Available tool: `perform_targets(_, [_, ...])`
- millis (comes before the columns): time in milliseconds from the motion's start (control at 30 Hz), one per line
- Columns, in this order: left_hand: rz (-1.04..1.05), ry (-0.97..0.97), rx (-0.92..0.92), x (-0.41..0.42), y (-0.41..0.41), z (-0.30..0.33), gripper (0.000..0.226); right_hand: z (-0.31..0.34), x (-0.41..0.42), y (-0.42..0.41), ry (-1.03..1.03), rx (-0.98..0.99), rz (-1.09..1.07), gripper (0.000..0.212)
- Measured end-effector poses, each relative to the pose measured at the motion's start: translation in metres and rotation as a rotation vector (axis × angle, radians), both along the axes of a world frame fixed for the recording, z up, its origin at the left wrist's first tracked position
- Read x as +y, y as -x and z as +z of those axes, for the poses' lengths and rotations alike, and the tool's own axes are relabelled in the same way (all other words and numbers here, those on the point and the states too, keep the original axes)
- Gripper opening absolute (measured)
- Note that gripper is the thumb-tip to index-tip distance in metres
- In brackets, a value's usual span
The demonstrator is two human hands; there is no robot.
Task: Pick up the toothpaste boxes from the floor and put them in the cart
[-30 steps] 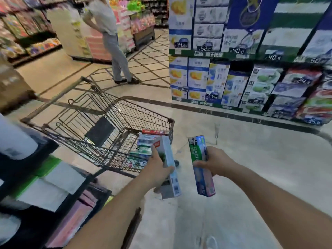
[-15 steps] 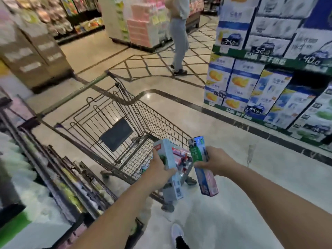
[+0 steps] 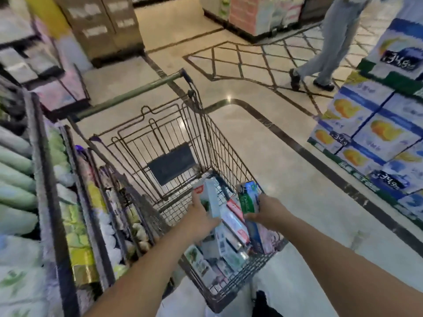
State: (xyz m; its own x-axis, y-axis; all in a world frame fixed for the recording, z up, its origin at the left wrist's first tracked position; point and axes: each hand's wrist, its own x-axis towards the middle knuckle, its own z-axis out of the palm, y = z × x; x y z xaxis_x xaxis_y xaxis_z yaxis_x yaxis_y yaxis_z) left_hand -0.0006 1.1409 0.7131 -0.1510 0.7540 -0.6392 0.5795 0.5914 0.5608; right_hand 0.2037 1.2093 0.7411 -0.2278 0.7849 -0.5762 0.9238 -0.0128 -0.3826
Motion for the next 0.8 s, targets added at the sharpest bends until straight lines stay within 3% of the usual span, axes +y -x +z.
perform_targets(200, [0.251,0.157,0.004,0.006,-0.003,-0.06,0.116,-0.071,0.053,0.031,0.106,-0.078,0.244,0.043])
perform_targets(367, [0.387,0.25,-0.032,0.0,-0.023,-0.142,0.122,-0.151,0.064,0.049,0.197,-0.098,0.353,0.024])
perform_targets(600, [0.365,0.325,0.085,0.011,-0.058,-0.214,0.117,-0.24,0.053,0.063,0.253,-0.104,0.419,0.044])
perform_targets(800, [0.281,0.367,0.153,0.001,-0.07,-0.244,0.115,-0.263,0.044,0.067,0.246,-0.119,0.535,0.051])
